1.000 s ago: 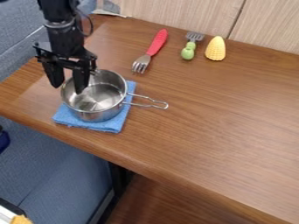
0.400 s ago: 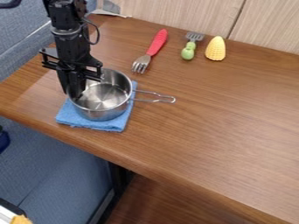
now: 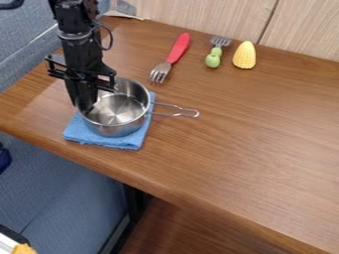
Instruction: Moved the pot in the upper left corner of the table
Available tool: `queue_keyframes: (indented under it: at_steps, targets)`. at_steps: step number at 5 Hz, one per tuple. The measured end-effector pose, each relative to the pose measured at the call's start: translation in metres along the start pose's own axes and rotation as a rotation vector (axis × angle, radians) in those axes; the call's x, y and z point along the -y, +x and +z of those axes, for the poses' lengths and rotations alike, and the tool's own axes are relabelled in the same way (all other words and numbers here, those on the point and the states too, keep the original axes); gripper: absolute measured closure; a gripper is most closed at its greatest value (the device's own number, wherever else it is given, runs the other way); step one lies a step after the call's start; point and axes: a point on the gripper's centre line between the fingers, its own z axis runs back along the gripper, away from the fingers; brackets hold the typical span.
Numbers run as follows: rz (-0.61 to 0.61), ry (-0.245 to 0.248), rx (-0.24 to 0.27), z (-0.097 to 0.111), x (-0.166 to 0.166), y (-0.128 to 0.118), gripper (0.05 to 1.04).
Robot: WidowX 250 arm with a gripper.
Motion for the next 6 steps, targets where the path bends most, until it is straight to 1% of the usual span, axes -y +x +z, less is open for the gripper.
queue_keyframes:
  at_steps: [1,2,3,4,5,6]
  targets:
    - [0.022,-0.026,0.003,0.004,-0.007,0.000,0.997]
    - [0.050,-0.012,0.044,0.017,-0.022,0.011,0.998]
    - [0.095,0.000,0.070,0.027,-0.034,0.027,0.999]
    - [0.151,-0.018,0.069,0.025,-0.050,0.049,0.999]
    - [0.207,-0.060,0.089,0.024,-0.062,0.077,0.999]
    - [0.230,-0.092,0.110,0.024,-0.069,0.106,0.999]
